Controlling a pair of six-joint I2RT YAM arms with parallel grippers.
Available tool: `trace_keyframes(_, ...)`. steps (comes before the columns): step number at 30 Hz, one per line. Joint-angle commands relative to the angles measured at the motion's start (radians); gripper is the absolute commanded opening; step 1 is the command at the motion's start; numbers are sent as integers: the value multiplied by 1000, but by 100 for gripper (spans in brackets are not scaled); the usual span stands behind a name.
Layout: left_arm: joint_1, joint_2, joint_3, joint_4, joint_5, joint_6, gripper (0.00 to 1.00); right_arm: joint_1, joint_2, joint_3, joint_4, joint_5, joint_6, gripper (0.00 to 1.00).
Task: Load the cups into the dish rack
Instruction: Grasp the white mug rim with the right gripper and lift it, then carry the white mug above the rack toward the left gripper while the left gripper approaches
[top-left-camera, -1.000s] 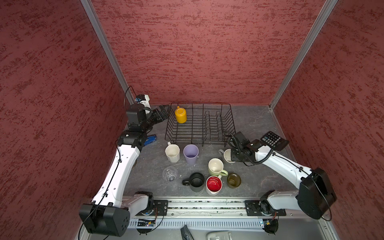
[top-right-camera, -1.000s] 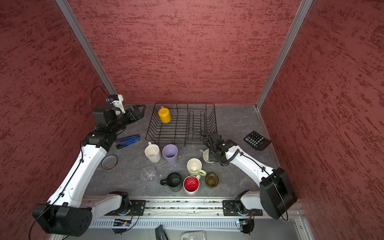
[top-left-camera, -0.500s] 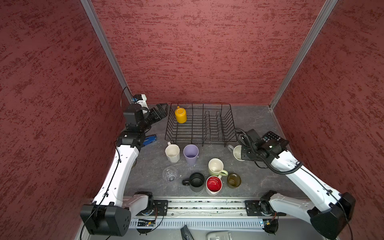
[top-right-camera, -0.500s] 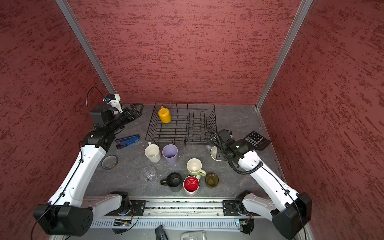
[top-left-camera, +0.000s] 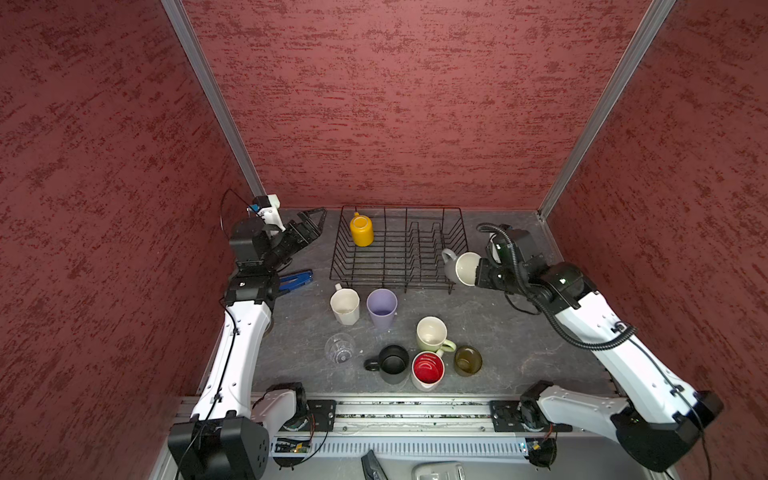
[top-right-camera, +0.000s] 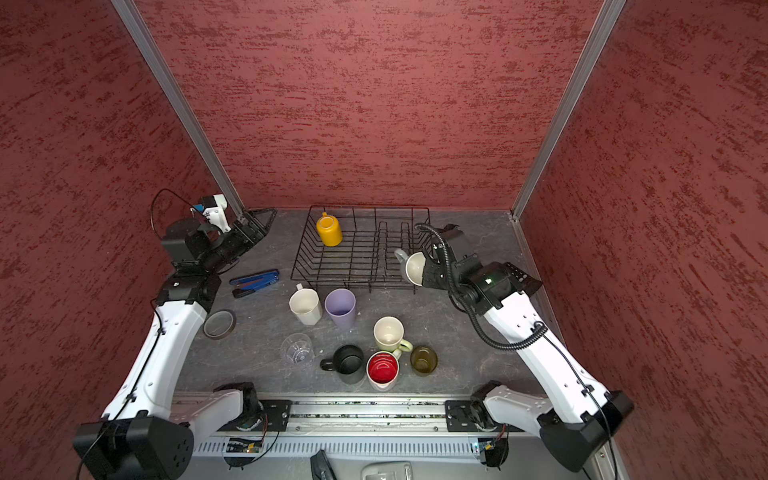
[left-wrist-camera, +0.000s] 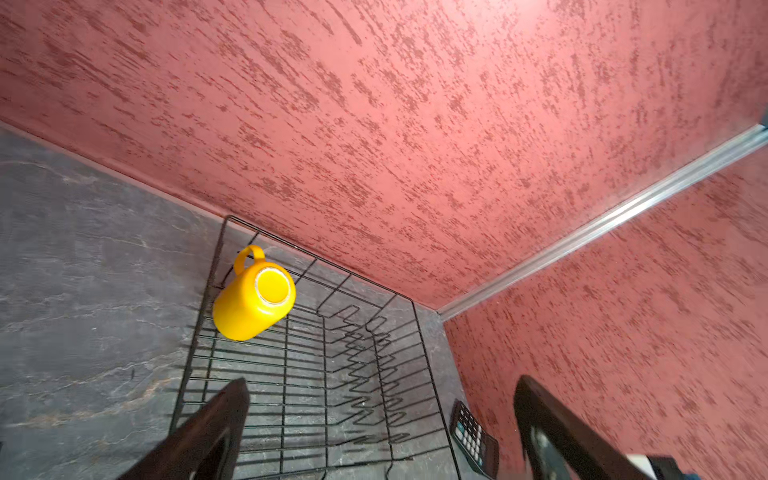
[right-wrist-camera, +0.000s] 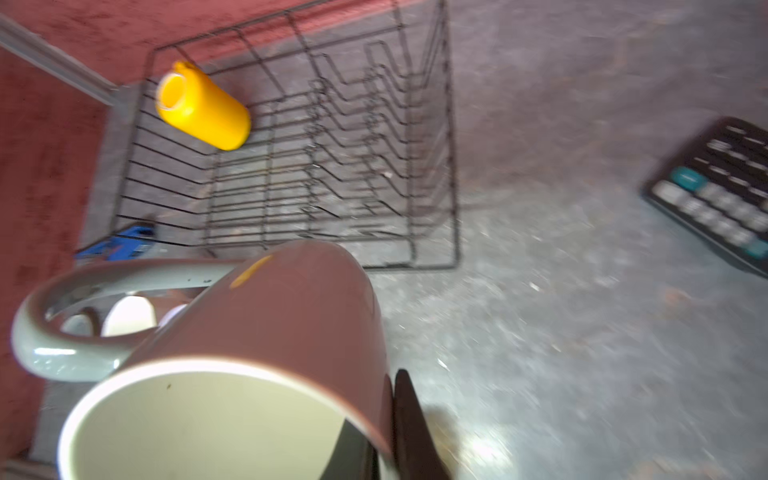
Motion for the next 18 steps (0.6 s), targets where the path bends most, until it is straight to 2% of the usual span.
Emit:
trace_keyframes(1, 8, -10, -18, 127, 151, -16, 100, -15, 49, 61, 299, -176, -1, 0)
trace_keyframes(11, -10, 44, -101, 364, 389, -74, 100, -104, 207, 81, 627, -581, 89, 0)
trace_keyframes(18, -121, 120, -83, 473, 543, -36, 100, -119, 227, 22, 831, -763, 170, 0)
